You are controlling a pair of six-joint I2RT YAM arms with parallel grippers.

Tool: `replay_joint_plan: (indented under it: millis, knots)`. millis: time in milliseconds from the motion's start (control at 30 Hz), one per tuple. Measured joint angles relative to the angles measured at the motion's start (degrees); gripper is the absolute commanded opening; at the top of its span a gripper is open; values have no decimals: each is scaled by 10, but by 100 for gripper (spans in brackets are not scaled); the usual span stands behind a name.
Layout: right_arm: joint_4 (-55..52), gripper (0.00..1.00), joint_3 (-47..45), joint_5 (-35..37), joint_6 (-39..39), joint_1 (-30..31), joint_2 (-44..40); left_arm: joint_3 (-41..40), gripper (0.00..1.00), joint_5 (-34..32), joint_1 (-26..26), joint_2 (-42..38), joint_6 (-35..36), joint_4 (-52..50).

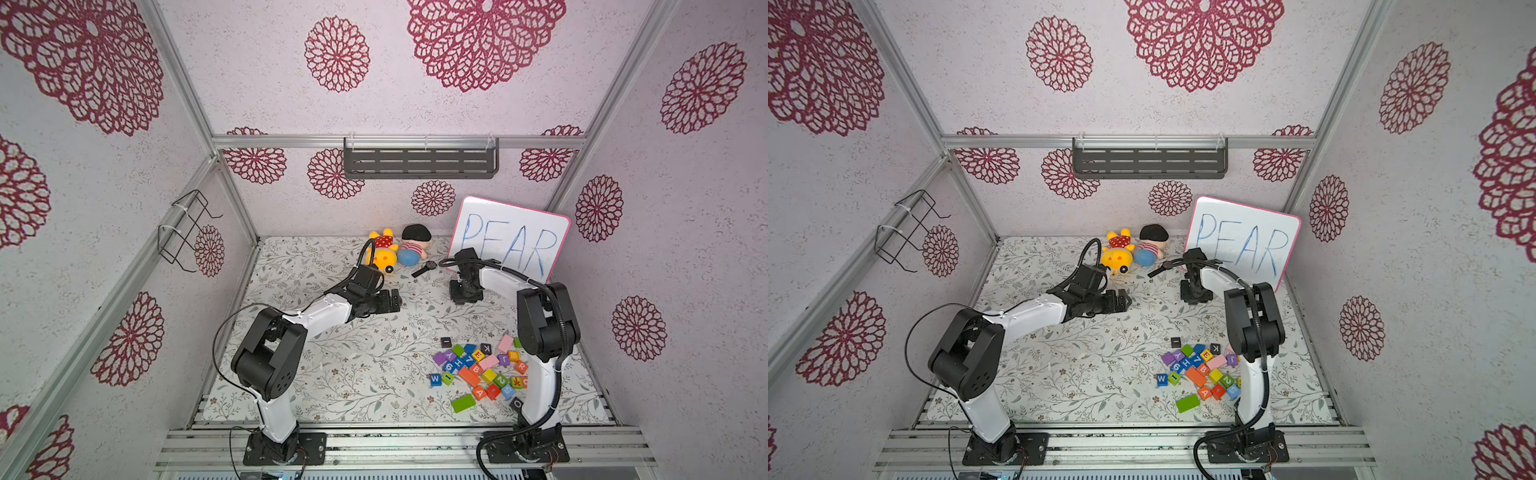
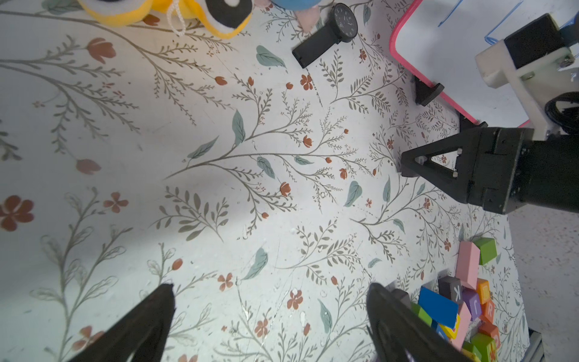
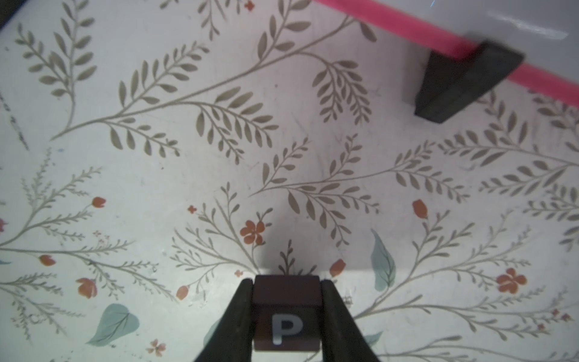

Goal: Spell the uppercase word “pear” with letter blocks
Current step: Place the letter block at the center of the board.

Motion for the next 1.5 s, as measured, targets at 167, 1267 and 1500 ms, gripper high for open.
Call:
replay_joint_plan:
  millis: [167, 1267, 1500]
  knots:
    - [-3, 31, 0, 0, 0, 0, 0, 0, 98, 12, 2, 0, 0, 0]
    - [3, 32, 12, -31, 0, -6, -3, -17, 98, 36, -3, -37, -5, 22]
    - [13, 32, -7, -33, 1, -6, -10, -16, 98, 24, -23, -38, -15, 24]
